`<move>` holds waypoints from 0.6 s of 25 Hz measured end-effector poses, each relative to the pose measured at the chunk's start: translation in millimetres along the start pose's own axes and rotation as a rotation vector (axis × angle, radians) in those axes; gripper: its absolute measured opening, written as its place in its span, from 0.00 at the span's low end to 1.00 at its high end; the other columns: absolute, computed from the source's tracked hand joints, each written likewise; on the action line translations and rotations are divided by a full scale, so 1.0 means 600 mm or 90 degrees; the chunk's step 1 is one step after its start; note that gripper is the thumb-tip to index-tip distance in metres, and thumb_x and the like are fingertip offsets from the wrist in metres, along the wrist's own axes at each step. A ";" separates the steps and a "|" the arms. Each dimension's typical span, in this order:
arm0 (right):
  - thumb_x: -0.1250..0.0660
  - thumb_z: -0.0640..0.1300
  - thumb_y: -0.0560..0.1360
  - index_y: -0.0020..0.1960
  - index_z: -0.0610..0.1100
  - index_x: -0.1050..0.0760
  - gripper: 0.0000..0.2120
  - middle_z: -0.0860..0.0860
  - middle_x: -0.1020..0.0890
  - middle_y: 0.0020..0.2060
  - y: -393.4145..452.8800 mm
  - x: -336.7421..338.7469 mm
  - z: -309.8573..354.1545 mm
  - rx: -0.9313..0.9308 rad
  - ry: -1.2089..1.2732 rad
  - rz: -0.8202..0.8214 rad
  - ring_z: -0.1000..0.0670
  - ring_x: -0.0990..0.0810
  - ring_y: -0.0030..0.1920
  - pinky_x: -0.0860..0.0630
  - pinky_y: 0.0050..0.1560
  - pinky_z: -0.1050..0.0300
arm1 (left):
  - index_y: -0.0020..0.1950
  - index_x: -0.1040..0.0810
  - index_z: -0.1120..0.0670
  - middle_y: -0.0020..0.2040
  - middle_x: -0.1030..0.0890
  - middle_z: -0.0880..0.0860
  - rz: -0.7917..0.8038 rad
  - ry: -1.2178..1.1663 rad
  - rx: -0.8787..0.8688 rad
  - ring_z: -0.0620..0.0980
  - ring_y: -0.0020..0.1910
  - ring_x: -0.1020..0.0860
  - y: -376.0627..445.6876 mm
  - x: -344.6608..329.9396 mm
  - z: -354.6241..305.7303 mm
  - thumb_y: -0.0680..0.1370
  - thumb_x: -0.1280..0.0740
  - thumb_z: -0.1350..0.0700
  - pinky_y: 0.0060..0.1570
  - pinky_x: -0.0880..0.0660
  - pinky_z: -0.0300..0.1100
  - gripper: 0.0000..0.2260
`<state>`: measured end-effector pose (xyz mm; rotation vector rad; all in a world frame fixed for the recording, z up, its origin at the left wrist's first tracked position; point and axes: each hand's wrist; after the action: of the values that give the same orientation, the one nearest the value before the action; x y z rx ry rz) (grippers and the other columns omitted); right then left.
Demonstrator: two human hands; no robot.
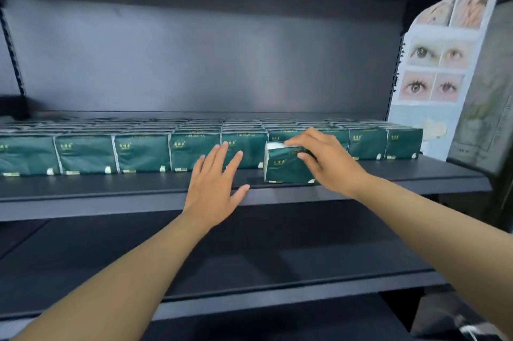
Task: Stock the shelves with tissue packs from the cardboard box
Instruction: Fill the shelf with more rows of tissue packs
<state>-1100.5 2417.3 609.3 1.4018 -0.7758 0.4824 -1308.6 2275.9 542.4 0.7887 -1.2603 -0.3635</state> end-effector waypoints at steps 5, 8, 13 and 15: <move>0.40 0.34 0.77 0.62 0.47 0.26 0.16 0.51 0.25 0.52 0.045 -0.050 -0.060 -0.119 -0.082 0.016 0.47 0.29 0.57 0.45 0.60 0.57 | 0.78 0.53 0.46 0.78 0.58 0.54 0.086 0.004 -0.004 0.51 0.76 0.62 0.058 -0.036 0.012 0.80 0.51 0.38 0.73 0.62 0.52 0.29; 0.42 0.34 0.78 0.62 0.48 0.26 0.17 0.50 0.25 0.53 0.067 -0.086 -0.086 -0.203 -0.039 -0.012 0.48 0.29 0.57 0.46 0.63 0.57 | 0.78 0.55 0.46 0.78 0.61 0.52 0.126 -0.027 0.030 0.49 0.75 0.65 0.065 -0.039 0.013 0.79 0.53 0.36 0.73 0.65 0.53 0.30; 0.32 0.43 0.74 0.64 0.52 0.29 0.19 0.53 0.27 0.57 0.095 -0.125 -0.108 -0.233 -0.043 0.017 0.50 0.33 0.64 0.54 0.72 0.45 | 0.78 0.53 0.47 0.78 0.57 0.52 0.155 0.001 0.035 0.50 0.76 0.63 0.066 -0.035 0.008 0.79 0.55 0.37 0.73 0.64 0.53 0.30; 0.28 0.47 0.71 0.67 0.53 0.33 0.26 0.53 0.29 0.61 0.097 -0.125 -0.107 -0.223 -0.108 0.070 0.50 0.37 0.68 0.55 0.73 0.43 | 0.78 0.52 0.48 0.78 0.57 0.52 0.165 -0.001 0.040 0.50 0.76 0.62 0.066 -0.036 0.011 0.79 0.55 0.37 0.73 0.64 0.53 0.29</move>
<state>-1179.8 2498.6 595.6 1.0868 -1.0259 0.2956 -1327.7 2315.1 555.6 0.6684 -1.3622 -0.1156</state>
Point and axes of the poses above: each hand's wrist, its own y-axis towards the middle knuckle, its own x-axis out of the back of the hand, z = x × y
